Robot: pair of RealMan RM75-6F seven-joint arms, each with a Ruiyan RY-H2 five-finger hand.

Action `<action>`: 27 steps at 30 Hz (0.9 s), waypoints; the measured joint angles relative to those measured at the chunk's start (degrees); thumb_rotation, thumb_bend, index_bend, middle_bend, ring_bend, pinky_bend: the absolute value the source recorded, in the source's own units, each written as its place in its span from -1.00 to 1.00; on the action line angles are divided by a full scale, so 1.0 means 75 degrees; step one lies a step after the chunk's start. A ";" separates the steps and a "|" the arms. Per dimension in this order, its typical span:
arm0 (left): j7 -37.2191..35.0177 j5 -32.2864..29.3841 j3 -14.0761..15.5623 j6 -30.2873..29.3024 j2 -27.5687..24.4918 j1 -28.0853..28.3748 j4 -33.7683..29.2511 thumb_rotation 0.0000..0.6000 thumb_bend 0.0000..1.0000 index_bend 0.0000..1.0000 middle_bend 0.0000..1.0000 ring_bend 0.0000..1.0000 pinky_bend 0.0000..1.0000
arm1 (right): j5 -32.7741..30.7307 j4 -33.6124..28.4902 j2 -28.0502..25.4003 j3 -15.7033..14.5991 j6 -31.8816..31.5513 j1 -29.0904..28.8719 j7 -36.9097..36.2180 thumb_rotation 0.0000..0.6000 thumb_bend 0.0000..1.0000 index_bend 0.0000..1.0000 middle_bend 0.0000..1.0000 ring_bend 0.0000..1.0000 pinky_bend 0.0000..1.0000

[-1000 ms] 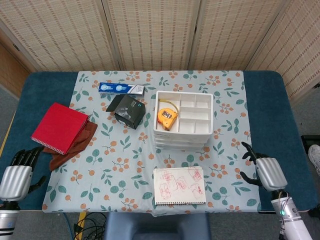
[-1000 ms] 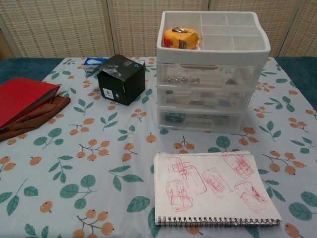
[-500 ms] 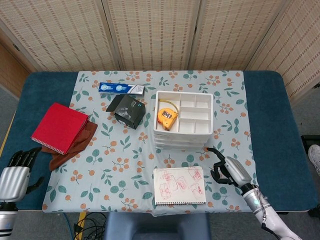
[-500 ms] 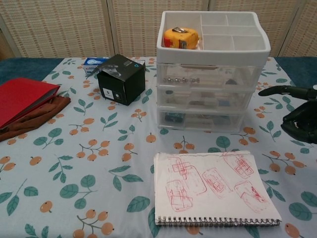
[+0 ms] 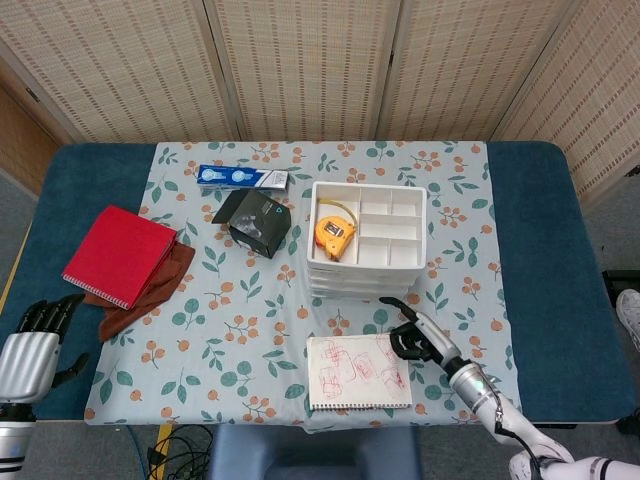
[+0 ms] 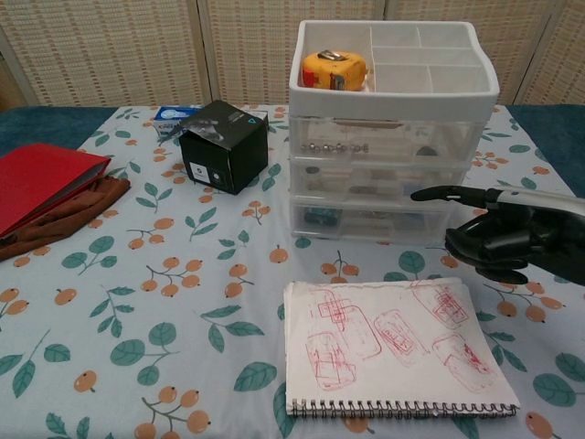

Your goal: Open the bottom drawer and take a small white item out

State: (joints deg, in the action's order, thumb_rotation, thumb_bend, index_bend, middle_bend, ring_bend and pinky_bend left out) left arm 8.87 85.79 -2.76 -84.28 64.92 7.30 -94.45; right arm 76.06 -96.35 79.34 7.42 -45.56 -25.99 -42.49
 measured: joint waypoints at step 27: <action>-0.0025 -0.0069 -0.0054 -0.0023 -0.0063 0.0001 0.0040 1.00 -0.54 -0.79 -0.68 -0.66 -0.75 | -0.0035 0.1822 0.1746 0.0443 0.0375 -0.0822 -0.0802 1.00 0.29 -0.81 0.62 0.97 0.78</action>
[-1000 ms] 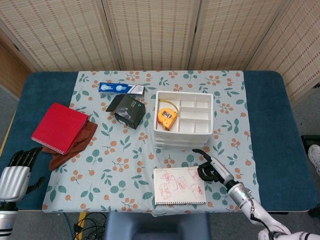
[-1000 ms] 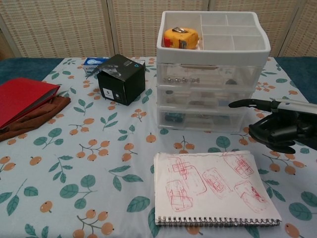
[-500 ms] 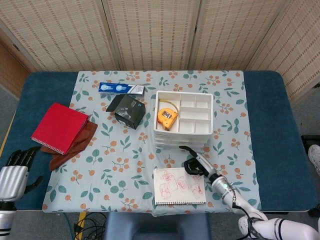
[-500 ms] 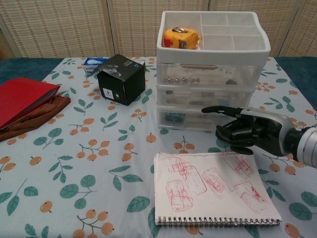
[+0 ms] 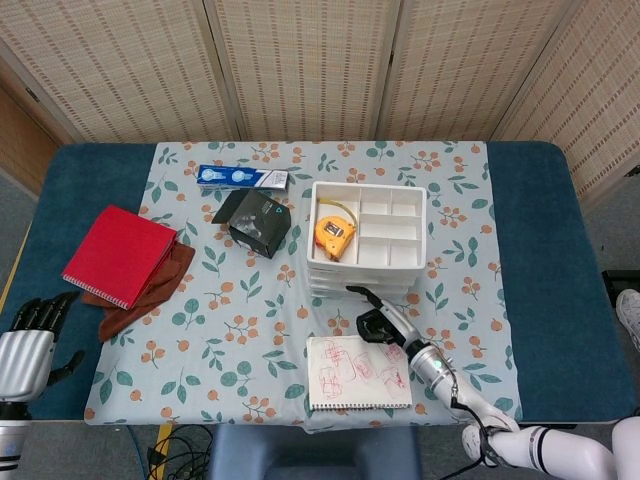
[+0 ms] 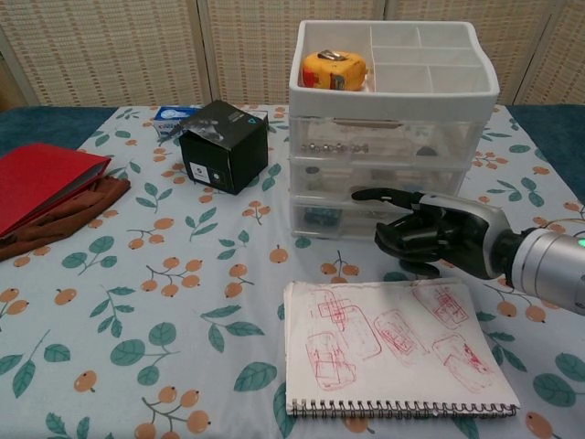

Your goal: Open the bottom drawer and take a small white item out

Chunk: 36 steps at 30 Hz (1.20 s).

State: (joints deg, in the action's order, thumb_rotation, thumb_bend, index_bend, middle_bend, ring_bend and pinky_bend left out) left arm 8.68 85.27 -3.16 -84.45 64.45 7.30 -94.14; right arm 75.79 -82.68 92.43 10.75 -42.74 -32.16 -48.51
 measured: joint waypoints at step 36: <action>0.0166 -0.0112 0.0011 0.0119 -0.0001 0.0035 -0.0096 1.00 -0.54 -0.79 -0.68 -0.66 -0.75 | 0.0306 -0.0147 -0.0131 -0.0389 -0.0299 0.0071 -0.0147 1.00 0.35 -0.73 0.65 0.98 0.78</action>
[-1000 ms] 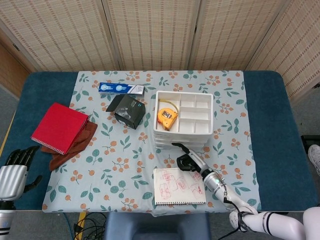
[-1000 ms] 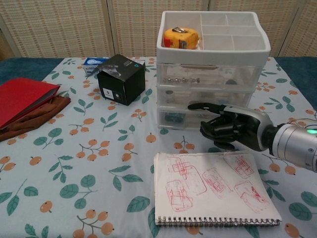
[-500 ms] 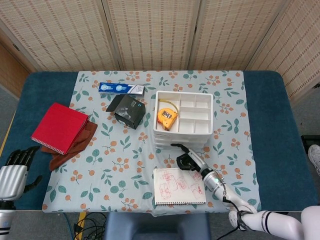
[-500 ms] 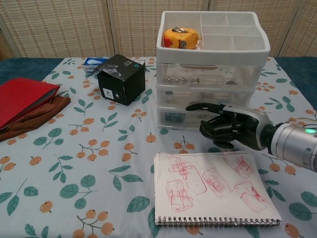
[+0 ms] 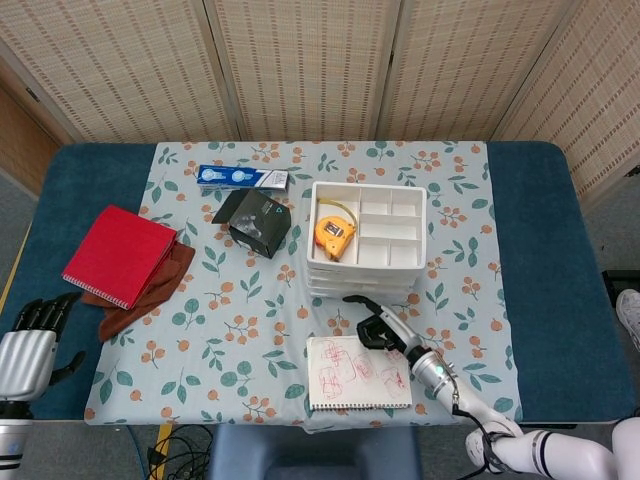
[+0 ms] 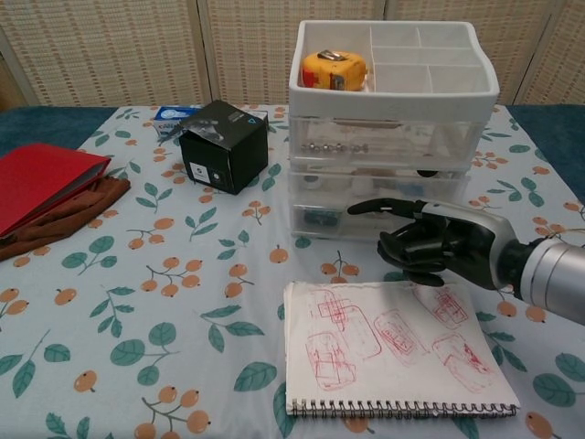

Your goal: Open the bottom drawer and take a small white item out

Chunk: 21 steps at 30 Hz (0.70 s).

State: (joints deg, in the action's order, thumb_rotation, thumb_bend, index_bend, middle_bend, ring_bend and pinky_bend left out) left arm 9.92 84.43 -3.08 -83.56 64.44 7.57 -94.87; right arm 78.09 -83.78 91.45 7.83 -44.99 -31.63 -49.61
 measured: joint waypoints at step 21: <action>-0.0036 0.0042 -0.0011 0.0071 0.0023 0.0084 -0.0030 1.00 -0.54 -0.79 -0.68 -0.66 -0.75 | 0.0791 -0.1491 -0.1527 -0.0514 -0.0637 0.0134 0.1961 1.00 0.34 -1.00 0.64 0.98 0.78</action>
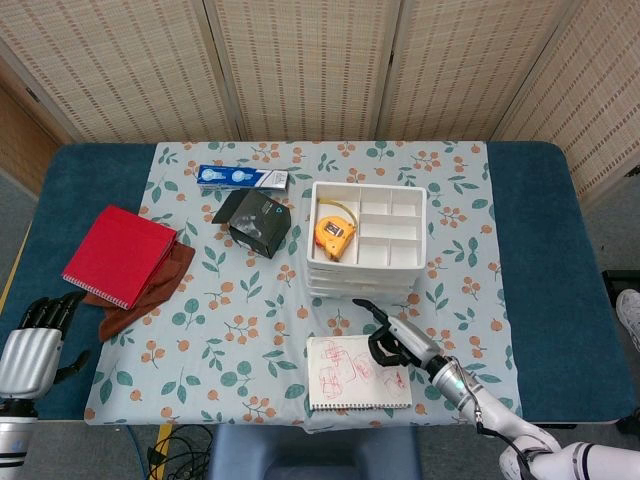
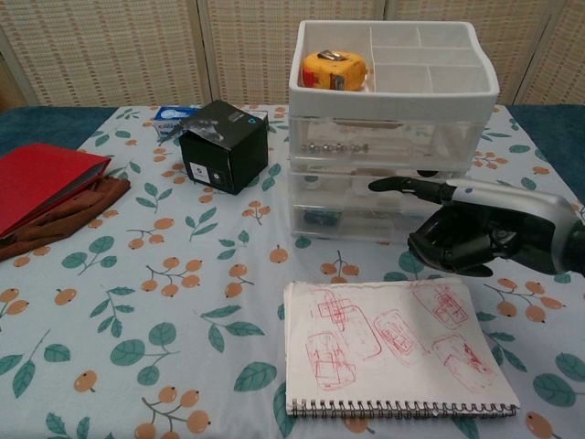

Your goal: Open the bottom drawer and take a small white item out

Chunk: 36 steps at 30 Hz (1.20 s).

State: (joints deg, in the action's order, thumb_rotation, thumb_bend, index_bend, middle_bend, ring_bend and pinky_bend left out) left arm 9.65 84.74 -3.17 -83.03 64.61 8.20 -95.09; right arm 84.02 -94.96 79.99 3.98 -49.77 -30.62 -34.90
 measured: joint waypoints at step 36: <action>0.0187 -0.0068 -0.0003 0.0073 -0.0003 0.0071 -0.0132 1.00 -0.54 -0.79 -0.68 -0.66 -0.75 | -0.1145 0.0255 -0.0039 0.0256 0.0103 -0.0080 0.1220 1.00 0.34 -0.57 0.64 0.98 0.78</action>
State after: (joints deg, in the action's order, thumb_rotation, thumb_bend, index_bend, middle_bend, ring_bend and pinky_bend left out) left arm 11.06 84.23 -3.19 -82.48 64.59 8.73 -96.08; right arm 75.43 -93.05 79.70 5.90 -49.00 -31.22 -25.76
